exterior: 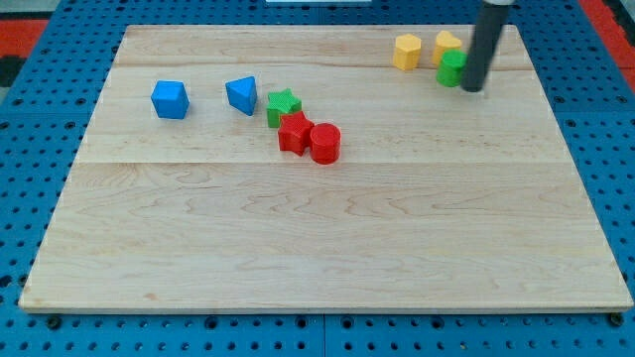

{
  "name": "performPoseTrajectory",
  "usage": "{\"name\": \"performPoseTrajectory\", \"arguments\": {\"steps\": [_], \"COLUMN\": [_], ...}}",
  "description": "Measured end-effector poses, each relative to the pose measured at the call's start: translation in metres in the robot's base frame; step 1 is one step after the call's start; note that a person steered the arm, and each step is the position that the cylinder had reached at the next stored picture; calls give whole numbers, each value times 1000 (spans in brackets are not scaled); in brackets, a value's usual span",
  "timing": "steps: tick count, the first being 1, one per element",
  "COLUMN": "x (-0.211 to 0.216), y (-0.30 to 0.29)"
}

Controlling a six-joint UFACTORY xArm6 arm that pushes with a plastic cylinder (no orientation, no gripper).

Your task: Move yellow blocks from green circle

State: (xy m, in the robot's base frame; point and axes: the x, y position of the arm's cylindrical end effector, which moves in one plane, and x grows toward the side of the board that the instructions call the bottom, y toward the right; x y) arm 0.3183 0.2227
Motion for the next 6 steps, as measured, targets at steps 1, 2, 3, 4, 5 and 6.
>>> {"name": "performPoseTrajectory", "arguments": {"steps": [1,2,3,4,5,6], "x": [-19,-69,-71,-88,-94,-94], "y": [60,58,-26,-101,-182,-282]}}
